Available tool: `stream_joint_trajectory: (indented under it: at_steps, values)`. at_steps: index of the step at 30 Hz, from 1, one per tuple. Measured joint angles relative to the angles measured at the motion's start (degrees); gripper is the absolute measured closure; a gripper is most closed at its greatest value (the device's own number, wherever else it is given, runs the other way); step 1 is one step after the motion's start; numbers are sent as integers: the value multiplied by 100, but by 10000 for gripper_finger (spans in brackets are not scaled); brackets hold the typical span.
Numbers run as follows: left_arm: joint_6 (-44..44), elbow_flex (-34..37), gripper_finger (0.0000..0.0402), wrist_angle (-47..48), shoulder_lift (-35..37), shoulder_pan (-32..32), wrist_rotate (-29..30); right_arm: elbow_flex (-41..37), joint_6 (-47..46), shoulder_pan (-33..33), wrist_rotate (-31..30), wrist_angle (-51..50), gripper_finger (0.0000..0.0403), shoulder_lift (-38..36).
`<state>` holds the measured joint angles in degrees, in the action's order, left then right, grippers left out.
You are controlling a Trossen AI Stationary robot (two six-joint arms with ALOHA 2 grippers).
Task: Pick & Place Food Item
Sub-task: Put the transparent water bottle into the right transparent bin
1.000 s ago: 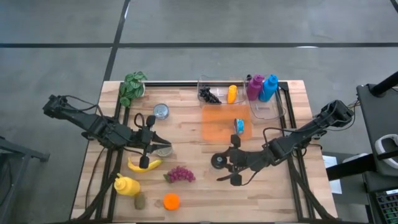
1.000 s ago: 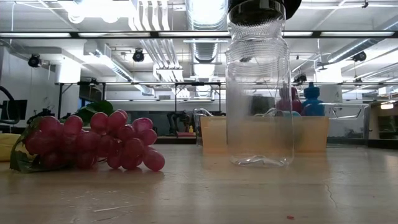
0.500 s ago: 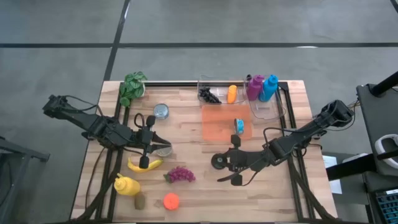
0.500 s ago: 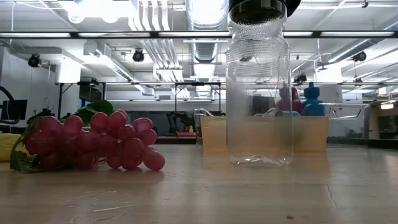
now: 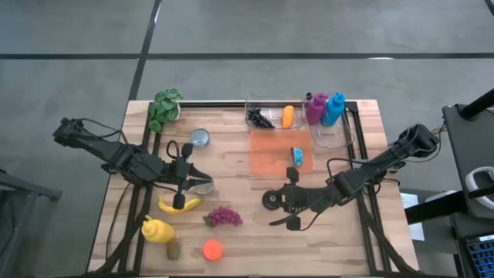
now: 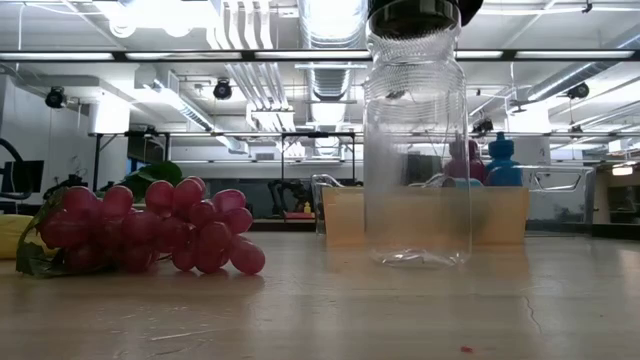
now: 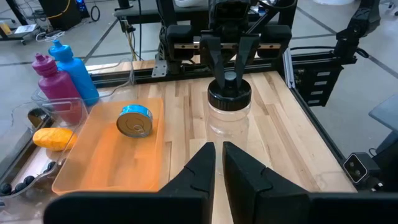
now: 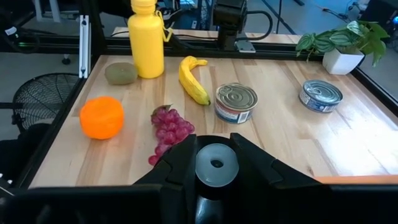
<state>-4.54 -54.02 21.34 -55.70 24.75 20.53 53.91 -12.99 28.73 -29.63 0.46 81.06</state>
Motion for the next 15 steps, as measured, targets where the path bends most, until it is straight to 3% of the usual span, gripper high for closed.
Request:
stream_joint_trajectory:
  at_steps: [15]
  values:
    - [0, 0, 369, 0, -1, 0, 0, 154, 18, -2, -48, -90, 328, -396]
